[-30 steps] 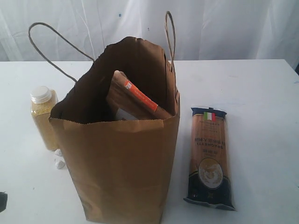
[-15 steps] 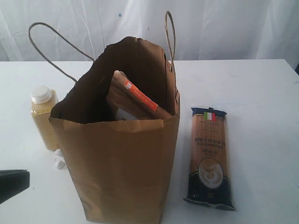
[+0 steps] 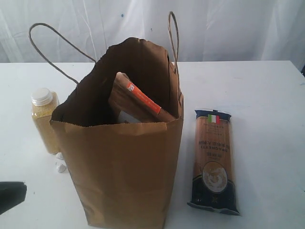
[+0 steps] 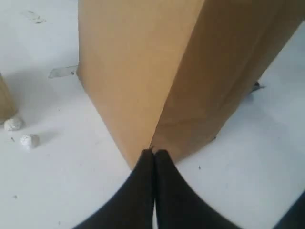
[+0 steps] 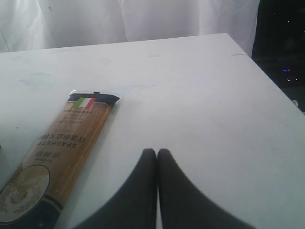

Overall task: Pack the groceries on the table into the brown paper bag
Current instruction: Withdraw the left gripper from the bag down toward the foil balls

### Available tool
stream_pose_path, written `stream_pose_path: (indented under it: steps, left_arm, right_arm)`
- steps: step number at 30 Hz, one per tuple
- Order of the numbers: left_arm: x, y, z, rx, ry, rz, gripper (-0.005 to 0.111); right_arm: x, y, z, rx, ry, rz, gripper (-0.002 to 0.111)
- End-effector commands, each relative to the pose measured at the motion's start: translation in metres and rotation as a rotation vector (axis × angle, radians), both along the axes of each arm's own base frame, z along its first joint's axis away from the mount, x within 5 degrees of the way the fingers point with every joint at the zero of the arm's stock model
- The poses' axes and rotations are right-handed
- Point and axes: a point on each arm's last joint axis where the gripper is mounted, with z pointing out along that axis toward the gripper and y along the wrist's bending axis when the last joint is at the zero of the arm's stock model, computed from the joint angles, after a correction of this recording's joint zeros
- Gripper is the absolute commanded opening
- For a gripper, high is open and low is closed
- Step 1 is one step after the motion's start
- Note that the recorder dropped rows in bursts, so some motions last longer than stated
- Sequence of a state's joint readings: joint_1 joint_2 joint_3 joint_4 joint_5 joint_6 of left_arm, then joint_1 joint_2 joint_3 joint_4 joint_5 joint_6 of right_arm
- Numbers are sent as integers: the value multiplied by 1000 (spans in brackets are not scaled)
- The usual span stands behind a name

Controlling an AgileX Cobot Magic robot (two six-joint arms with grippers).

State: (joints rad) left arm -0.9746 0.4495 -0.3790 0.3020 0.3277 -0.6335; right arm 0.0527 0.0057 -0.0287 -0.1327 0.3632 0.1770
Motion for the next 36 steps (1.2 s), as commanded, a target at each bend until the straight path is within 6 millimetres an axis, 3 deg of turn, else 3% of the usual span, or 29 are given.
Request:
stream_pose_path:
  steps: [1,4,6,15,18,23,28,32,36]
  left_arm:
    - [-21,-6,3,75,13,-283,0]
    - [-32,-15,21,10,40,-442,0]
    - [-30,-18,31,-29,52,-426,0]
    - [19,4,56,145,70,36,0]
    - [35,7,55,126,117,160,0]
    - [59,2,31,50,181,291,0]
    - [79,-2,-25,-8,275,432,0]
    - [86,-2,-53,17,326,475,1]
    - [94,-5,-64,39,347,490,20]
  right_arm:
    - [0,0,0,2,-10,-4,0]
    - [0,0,0,2,-10,-4,0]
    - [0,0,0,2,-10,-4,0]
    - [0,0,0,2,-10,-4,0]
    - [0,0,0,2,-10,-4,0]
    - [0,0,0,2,-10,-4,0]
    - [0,0,0,2,-10,-4,0]
    - [0,0,0,2,-10,-4,0]
    - [0,0,0,2,-10,-4,0]
